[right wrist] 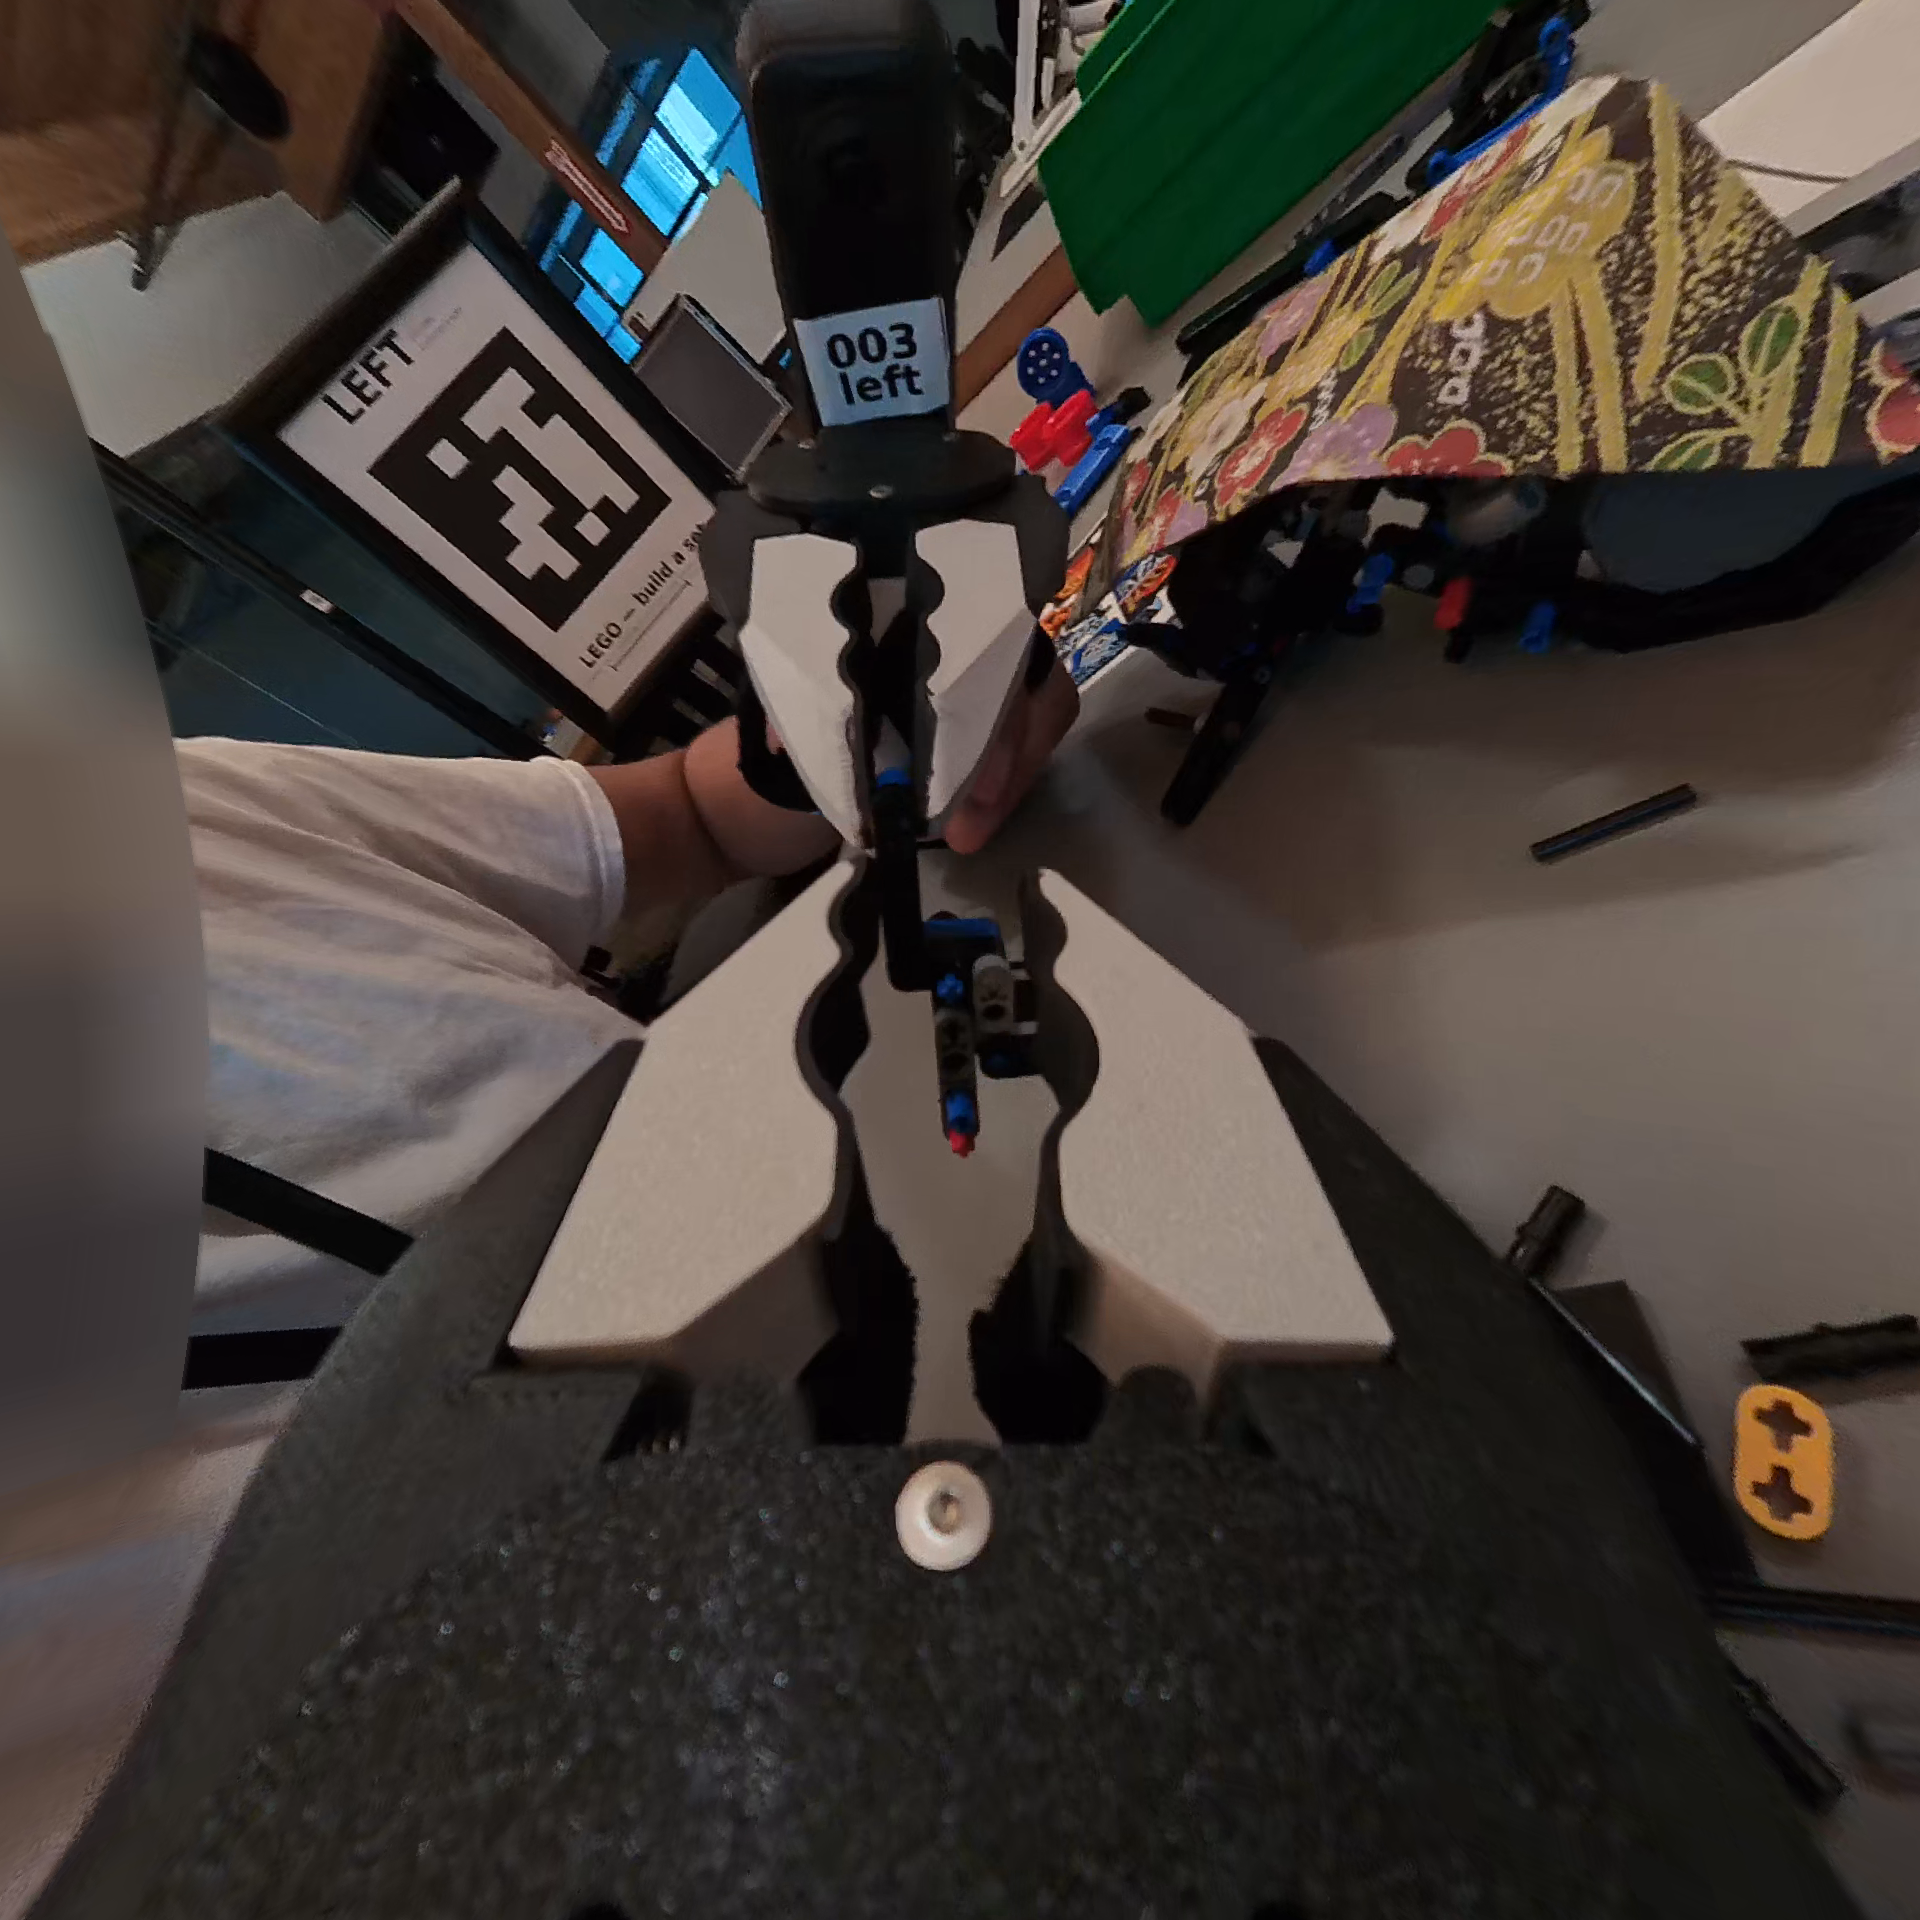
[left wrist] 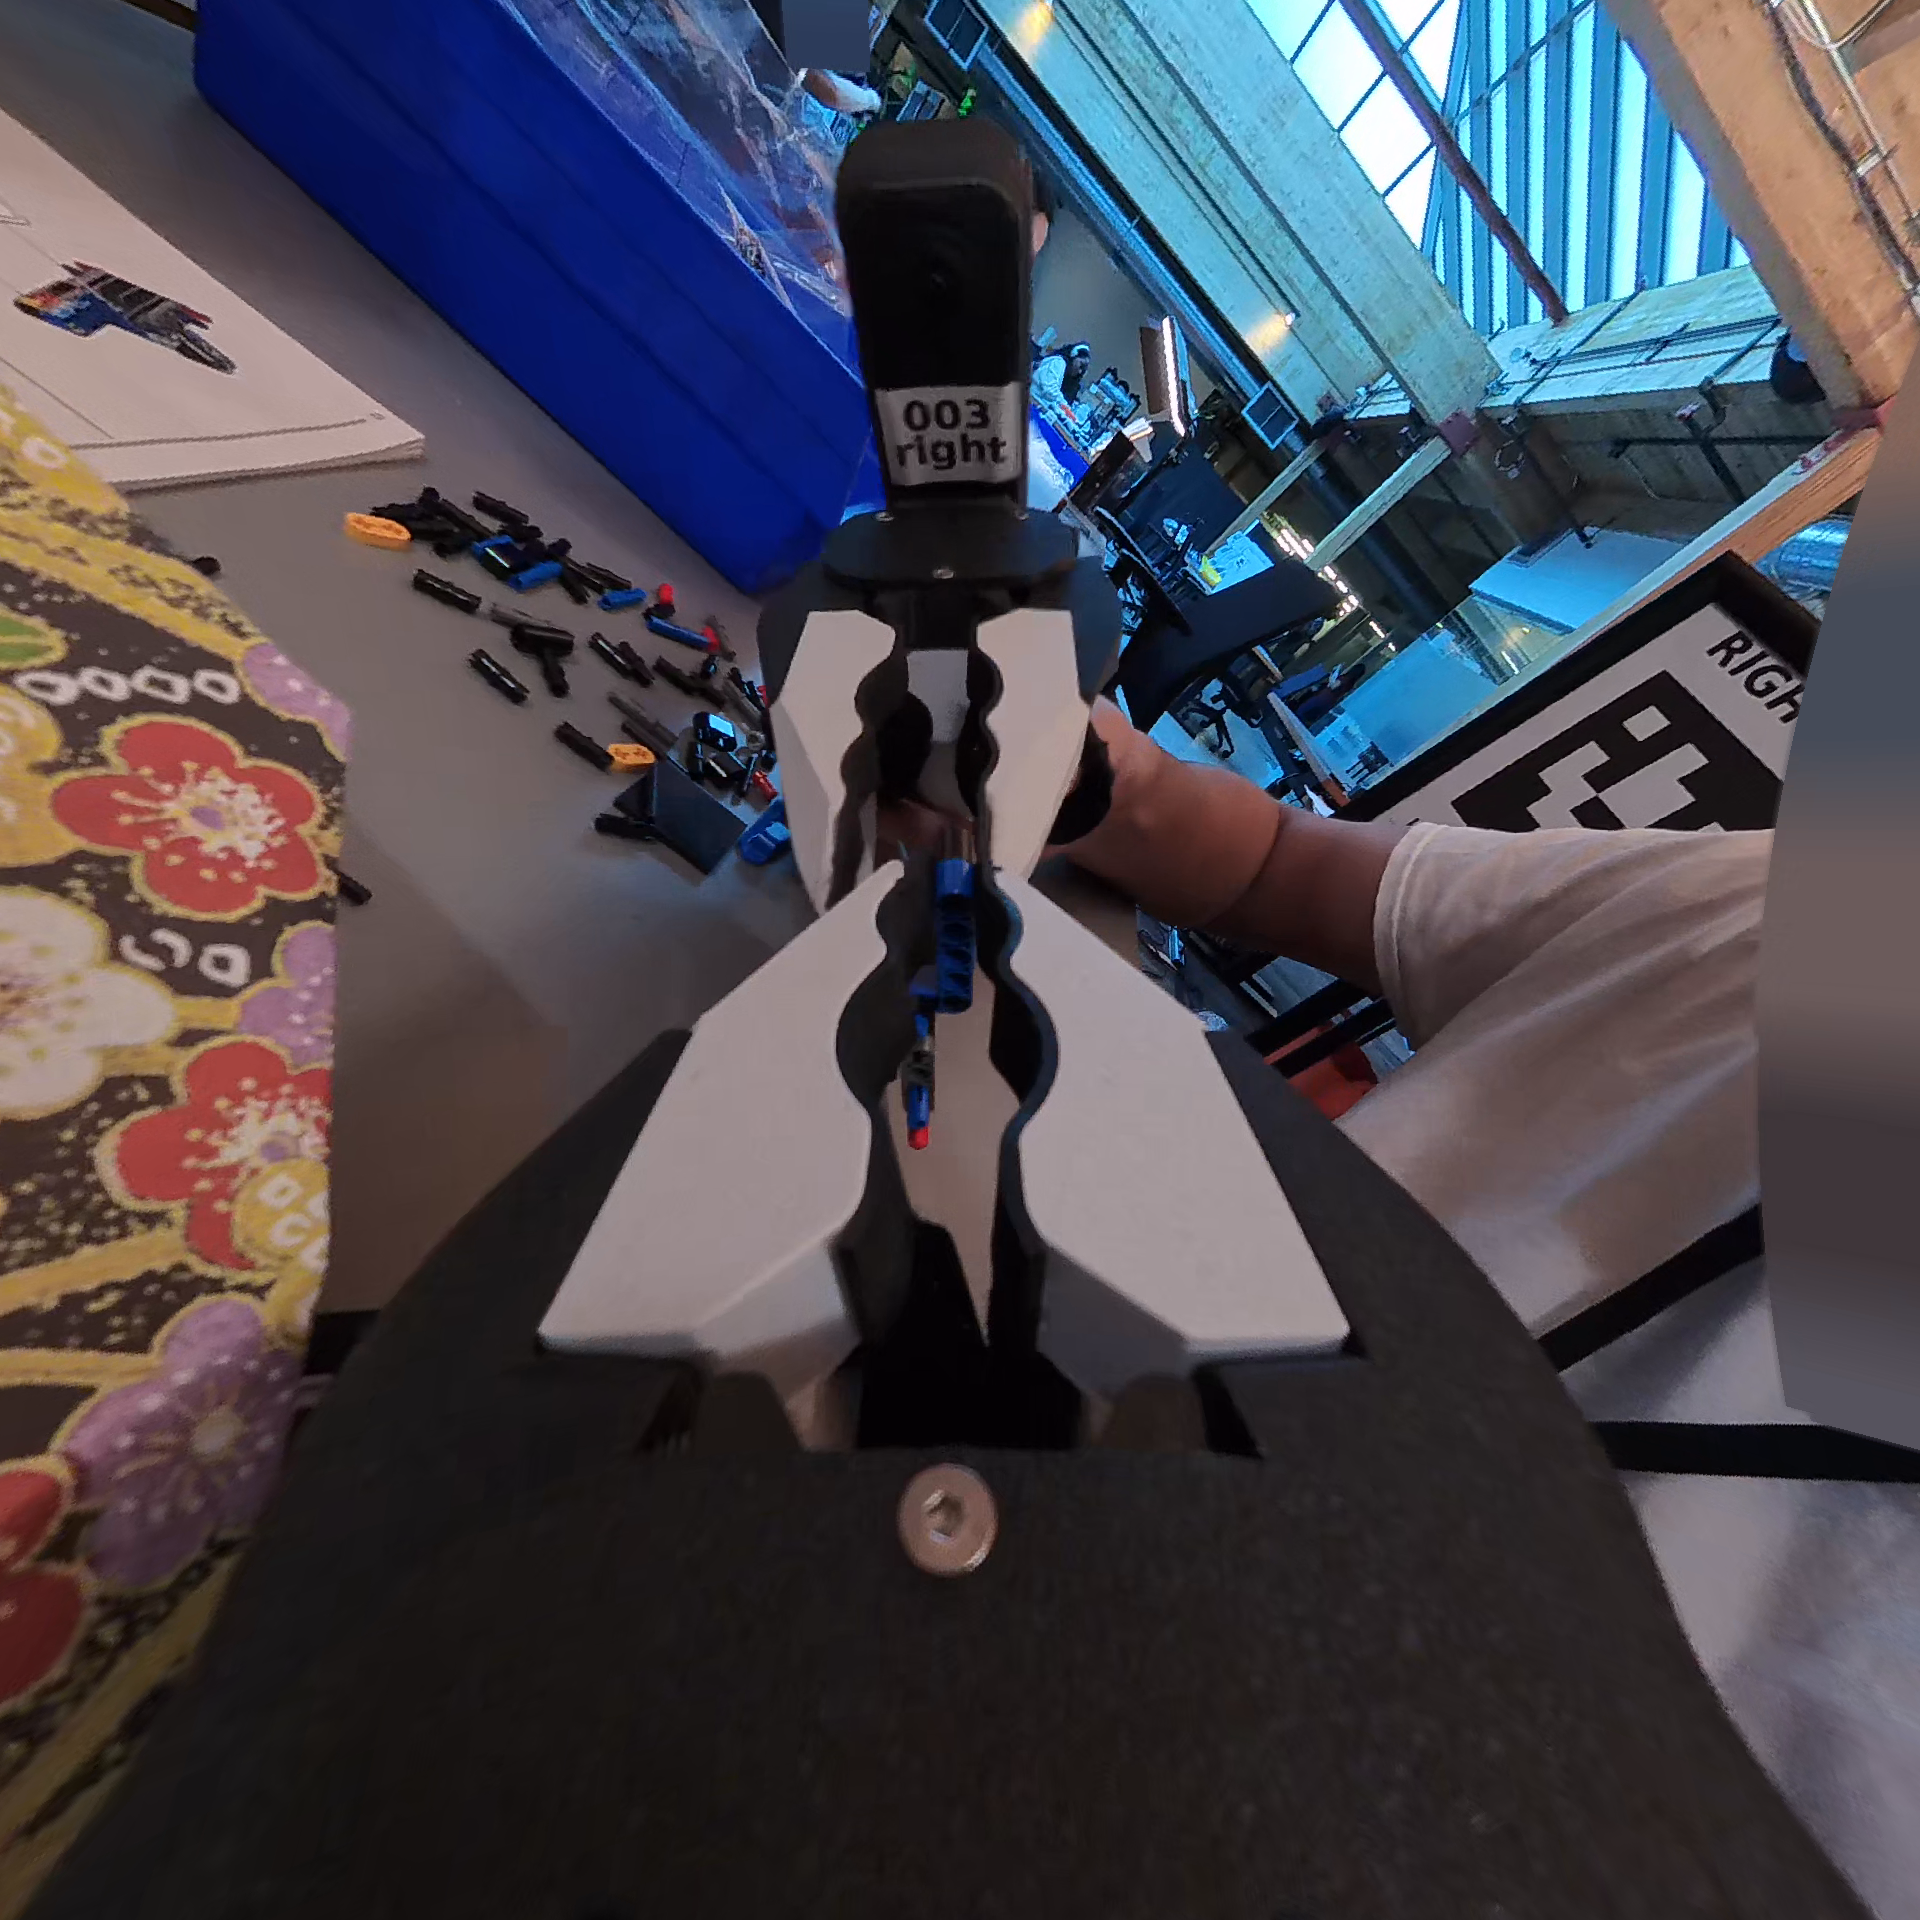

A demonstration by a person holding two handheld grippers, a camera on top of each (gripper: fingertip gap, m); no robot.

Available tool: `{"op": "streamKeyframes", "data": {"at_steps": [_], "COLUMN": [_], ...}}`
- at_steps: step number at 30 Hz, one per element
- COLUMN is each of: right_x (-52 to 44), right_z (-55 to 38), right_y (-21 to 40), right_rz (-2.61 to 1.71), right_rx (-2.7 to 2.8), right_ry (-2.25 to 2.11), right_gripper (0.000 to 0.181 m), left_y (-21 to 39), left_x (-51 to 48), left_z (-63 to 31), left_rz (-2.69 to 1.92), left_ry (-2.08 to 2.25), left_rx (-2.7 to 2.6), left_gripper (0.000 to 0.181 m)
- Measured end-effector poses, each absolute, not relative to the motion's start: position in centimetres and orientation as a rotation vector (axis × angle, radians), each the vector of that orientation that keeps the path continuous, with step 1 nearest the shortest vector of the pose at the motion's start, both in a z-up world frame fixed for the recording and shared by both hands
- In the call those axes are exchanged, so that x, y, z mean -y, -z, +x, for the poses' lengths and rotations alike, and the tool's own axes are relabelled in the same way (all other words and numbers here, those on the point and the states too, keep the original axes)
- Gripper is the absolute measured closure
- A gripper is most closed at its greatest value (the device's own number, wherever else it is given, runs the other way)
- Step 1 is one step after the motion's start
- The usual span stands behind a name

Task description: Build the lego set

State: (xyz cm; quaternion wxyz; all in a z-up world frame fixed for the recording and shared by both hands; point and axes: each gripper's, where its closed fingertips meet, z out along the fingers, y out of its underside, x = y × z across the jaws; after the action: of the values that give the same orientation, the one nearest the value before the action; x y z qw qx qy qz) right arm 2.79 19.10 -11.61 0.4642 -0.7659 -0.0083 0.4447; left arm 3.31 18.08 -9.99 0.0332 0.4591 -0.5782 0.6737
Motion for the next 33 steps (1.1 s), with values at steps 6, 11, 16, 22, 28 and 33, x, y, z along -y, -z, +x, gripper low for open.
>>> {"op": "streamKeyframes", "data": {"at_steps": [6,11,16,22,28,33], "right_x": [-18.9,-18.7,-18.9,-18.5,-18.6,-18.4], "right_z": [2.5,2.2,2.4,1.7,2.3,2.2], "right_y": [12.5,12.5,11.7,11.6,11.5,11.8], "right_rz": [-1.961,-1.976,-1.929,-1.92,-1.91,-1.885], "right_rx": [0.104,0.136,0.107,0.181,0.14,0.003], "right_ry": [-0.941,-0.925,-0.969,-0.972,-0.973,-1.202], "right_gripper": [0.156,0.155,0.156,0.174,0.175,0.175], "left_y": [9.9,9.8,10.3,10.5,10.1,10.9], "left_x": [-18.5,-18.7,-17.7,-17.6,-17.8,-18.0], "left_z": [3.4,3.5,2.9,2.8,3.0,3.3], "left_rz": [1.426,1.423,1.382,1.386,1.398,1.442], "left_ry": [-2.075,-2.082,-2.033,-2.003,-2.04,-2.015], "left_rx": [1.733,1.716,1.766,1.728,1.712,1.794], "left_gripper": [0.176,0.176,0.176,0.176,0.17,0.176]}}
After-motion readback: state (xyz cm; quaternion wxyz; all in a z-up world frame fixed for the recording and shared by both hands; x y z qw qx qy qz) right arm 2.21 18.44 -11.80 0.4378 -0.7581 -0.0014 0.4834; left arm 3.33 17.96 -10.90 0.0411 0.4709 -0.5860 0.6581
